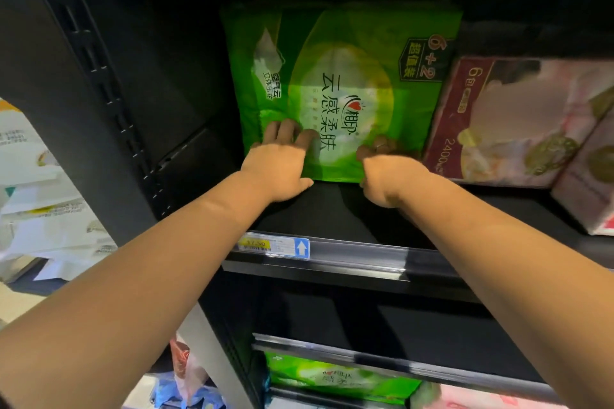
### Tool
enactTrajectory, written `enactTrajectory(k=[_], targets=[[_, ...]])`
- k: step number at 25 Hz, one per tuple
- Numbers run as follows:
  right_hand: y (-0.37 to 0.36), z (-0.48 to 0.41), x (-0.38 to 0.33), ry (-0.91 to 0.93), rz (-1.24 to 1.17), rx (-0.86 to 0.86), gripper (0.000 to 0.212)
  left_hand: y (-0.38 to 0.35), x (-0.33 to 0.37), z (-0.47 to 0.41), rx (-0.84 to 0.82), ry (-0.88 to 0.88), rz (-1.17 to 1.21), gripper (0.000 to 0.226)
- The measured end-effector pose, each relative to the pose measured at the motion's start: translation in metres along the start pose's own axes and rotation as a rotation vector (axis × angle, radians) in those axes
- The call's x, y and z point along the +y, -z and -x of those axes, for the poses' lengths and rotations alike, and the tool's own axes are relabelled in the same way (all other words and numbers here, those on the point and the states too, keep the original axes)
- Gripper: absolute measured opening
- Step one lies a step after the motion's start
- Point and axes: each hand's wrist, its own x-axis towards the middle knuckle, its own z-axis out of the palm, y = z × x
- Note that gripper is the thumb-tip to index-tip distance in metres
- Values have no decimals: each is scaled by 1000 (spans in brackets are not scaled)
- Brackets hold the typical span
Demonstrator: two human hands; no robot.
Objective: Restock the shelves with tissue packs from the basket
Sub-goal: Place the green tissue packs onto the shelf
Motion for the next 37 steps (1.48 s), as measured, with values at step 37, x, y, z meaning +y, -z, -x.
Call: enactTrajectory(k=[37], targets=[[-294, 689, 46, -1294, -504, -151, 89, -69, 481, 415, -324, -1230, 422, 90]])
